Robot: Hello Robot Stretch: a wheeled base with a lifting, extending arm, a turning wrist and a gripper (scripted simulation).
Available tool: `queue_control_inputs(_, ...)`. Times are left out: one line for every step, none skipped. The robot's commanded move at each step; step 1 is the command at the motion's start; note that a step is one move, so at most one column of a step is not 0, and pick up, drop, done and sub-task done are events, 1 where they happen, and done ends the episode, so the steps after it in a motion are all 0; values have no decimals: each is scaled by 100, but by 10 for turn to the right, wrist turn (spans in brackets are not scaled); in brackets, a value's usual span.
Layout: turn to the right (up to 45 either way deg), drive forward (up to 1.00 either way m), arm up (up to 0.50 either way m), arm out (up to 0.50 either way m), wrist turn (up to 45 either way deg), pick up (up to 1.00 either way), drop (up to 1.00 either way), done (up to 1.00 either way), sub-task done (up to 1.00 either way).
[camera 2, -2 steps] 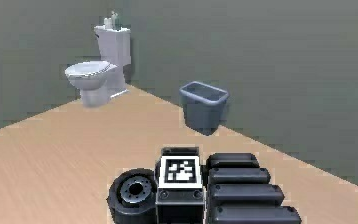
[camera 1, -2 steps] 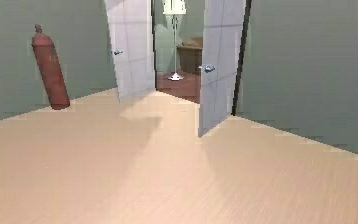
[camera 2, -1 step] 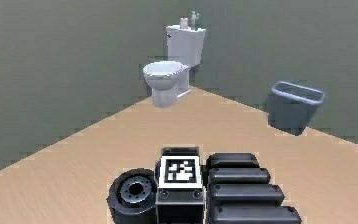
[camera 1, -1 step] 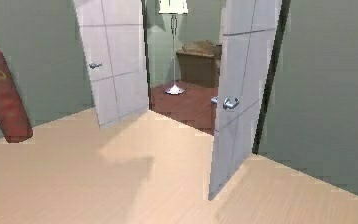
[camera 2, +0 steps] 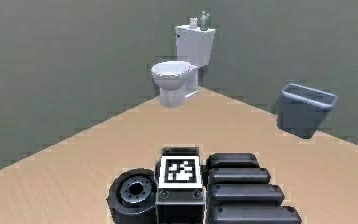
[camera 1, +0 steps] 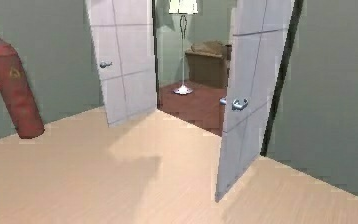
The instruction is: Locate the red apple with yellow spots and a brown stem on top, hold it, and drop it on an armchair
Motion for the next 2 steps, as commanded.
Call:
queue_control_inputs(-120,0,0,0,0,0,0,0,0)
queue_control_inputs(0,100,0,0,0,0,0,0,0)
